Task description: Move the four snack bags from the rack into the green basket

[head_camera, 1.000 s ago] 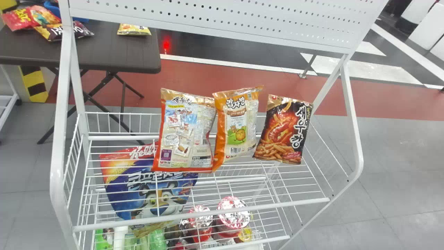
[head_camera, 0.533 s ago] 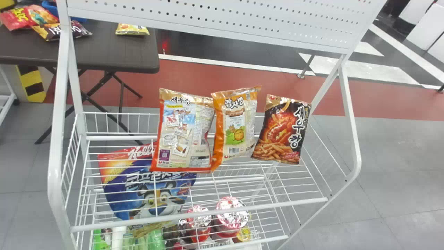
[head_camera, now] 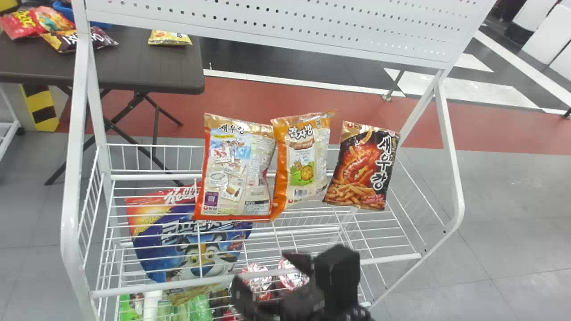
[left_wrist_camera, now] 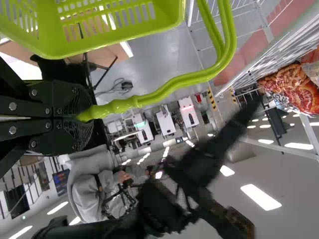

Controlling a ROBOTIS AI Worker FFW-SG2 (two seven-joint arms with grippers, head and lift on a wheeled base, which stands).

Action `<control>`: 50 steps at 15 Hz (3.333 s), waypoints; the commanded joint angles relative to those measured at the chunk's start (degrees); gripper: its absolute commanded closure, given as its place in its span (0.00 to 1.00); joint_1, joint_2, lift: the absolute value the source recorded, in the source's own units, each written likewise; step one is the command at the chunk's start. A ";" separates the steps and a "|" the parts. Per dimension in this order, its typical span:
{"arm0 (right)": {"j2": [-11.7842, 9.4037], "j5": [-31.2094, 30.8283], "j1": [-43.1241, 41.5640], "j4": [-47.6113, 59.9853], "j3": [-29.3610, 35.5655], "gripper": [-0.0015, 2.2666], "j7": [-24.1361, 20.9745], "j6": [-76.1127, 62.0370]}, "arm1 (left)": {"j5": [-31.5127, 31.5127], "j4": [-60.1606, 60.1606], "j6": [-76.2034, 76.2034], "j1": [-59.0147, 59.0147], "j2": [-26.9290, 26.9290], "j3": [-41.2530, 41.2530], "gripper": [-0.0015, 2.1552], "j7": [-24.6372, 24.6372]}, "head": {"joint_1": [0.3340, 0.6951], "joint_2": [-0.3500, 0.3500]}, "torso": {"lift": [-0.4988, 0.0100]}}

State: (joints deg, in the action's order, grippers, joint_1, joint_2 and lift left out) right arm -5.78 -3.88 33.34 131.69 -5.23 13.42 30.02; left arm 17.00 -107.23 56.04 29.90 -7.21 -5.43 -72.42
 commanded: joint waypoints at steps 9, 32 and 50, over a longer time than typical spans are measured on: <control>2.88 -0.69 -26.93 -29.56 -8.04 0.04 -17.28 -11.07 | 0.40 -1.22 0.18 0.95 -0.70 1.21 0.87 -0.09 | 1.00 0.18 | 0.98; -1.60 -3.86 2.34 9.47 -3.82 0.94 -4.01 9.67 | 0.05 -0.87 0.18 0.25 0.01 0.77 0.87 0.17 | 1.00 0.18 | 0.98; -9.33 -4.91 14.64 2.17 -16.65 0.94 -2.52 21.45 | 0.14 -0.52 0.18 -0.02 0.01 0.33 0.87 -0.01 | 1.00 0.00 | 0.98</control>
State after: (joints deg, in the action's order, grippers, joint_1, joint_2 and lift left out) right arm -14.50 -7.46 49.20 134.95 -19.32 11.55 51.54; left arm 17.12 -107.55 56.21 29.63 -7.21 -5.14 -72.34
